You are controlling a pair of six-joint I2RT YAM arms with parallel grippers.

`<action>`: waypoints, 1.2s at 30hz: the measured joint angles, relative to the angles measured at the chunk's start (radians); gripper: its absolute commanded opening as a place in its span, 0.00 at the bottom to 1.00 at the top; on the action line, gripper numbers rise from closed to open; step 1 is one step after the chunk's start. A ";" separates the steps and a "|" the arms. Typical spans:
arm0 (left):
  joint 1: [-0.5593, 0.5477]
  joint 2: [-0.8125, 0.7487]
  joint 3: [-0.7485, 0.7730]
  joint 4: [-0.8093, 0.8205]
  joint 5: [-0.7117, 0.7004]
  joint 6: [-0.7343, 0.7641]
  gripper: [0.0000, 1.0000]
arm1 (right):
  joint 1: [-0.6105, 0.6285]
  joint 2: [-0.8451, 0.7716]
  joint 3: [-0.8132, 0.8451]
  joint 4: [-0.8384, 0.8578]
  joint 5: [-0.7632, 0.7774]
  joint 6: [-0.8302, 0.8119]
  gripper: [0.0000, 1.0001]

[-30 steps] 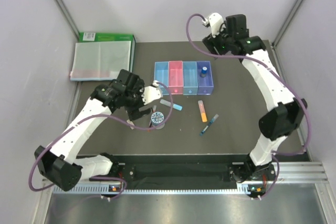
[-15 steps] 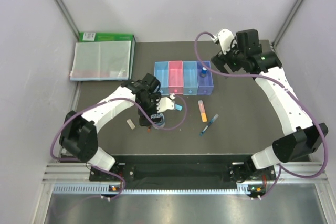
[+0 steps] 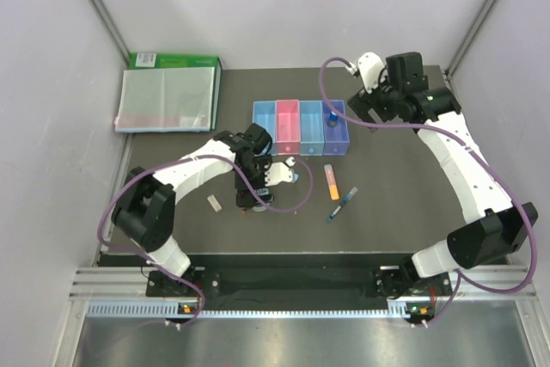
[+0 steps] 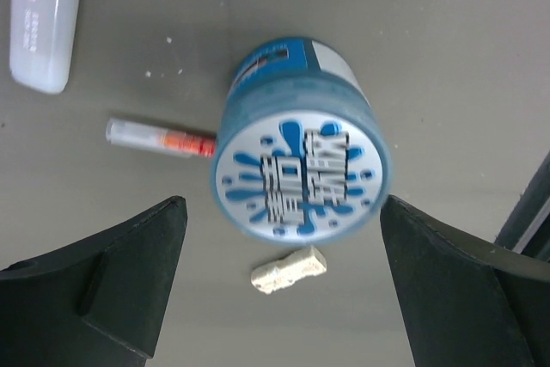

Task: Sort the stationery into containers
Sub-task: Pick up the stationery from the center of the board.

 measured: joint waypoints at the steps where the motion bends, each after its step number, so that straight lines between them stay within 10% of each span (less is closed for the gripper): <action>1: -0.002 0.010 0.000 0.006 0.001 0.000 0.99 | 0.000 0.000 -0.001 -0.002 0.000 0.000 1.00; 36: -0.090 0.086 0.081 0.003 -0.040 0.024 0.95 | -0.007 -0.024 -0.066 0.018 0.000 0.002 1.00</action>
